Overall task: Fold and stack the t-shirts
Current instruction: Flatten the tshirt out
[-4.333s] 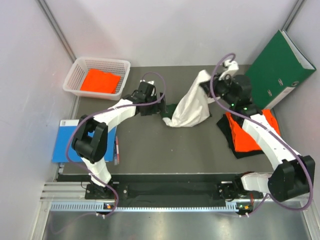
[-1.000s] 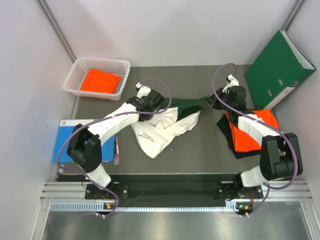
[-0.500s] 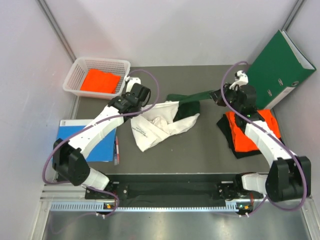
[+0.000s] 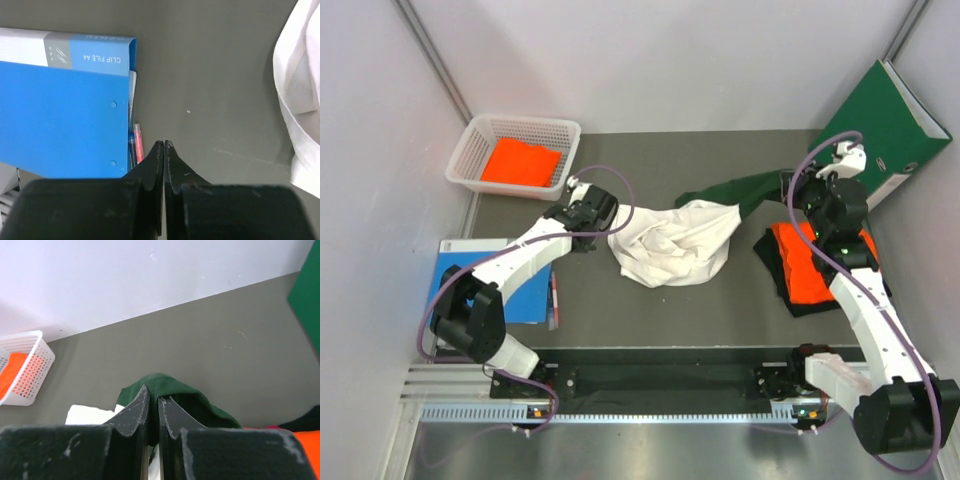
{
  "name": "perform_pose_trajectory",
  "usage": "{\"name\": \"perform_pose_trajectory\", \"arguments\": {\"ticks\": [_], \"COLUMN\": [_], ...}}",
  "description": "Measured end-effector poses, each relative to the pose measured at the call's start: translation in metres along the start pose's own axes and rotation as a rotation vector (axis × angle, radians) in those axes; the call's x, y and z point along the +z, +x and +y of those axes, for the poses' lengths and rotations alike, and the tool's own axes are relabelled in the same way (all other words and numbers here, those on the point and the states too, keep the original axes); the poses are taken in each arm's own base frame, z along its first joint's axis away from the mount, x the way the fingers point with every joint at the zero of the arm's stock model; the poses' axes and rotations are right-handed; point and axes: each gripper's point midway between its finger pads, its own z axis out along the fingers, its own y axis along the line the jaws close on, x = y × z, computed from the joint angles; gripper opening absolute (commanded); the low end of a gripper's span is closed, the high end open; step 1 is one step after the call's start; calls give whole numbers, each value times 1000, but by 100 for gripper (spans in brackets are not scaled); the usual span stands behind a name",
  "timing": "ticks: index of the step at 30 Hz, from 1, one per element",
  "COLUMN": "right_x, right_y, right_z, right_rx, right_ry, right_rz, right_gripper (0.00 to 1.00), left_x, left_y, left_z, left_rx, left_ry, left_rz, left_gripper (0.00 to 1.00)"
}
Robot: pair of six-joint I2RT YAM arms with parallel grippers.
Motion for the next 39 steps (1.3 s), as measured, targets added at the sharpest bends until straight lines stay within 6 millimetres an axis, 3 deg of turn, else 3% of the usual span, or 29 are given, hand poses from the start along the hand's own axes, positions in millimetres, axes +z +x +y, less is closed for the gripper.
{"name": "perform_pose_trajectory", "arguments": {"ticks": [1,2,3,4,8,11,13,17,21,26,32,35,39], "right_x": [0,0,0,-1,0,0,1,2,2,2,1,1,1], "right_y": [1,2,3,4,9,14,19,31,45,54,54,54,54], "right_z": [-2,-4,-5,-5,-7,-8,-8,-11,-13,-15,-14,-14,-14], "right_rx": [-3,-3,-5,-7,-10,-10,-9,-7,2,7,7,6,6], "right_ry": [8,15,19,21,24,20,18,14,10,8,1,2,1], "right_rz": [3,9,12,15,25,40,53,81,111,134,136,136,137], "right_gripper": [0,0,0,0,0,0,0,0,0,0,0,0,0], "left_x": [1,2,2,2,3,8,16,40,62,76,99,113,117], "left_y": [2,2,2,1,-9,-27,-40,-61,-73,-86,-91,-81,-89], "left_z": [0,0,-1,-3,-16,-36,-49,-67,-82,-114,-144,-146,-148], "left_rx": [4,4,3,8,-7,-26,-54,-118,-144,-158,-187,-204,-224], "left_ry": [-3,-4,1,8,69,149,207,307,367,477,577,576,581], "left_rz": [8,8,7,6,-24,-54,-67,-62,-44,-29,22,63,53], "left_gripper": [14,59,86,99,99,95,88,85,82,75,72,75,73]}}
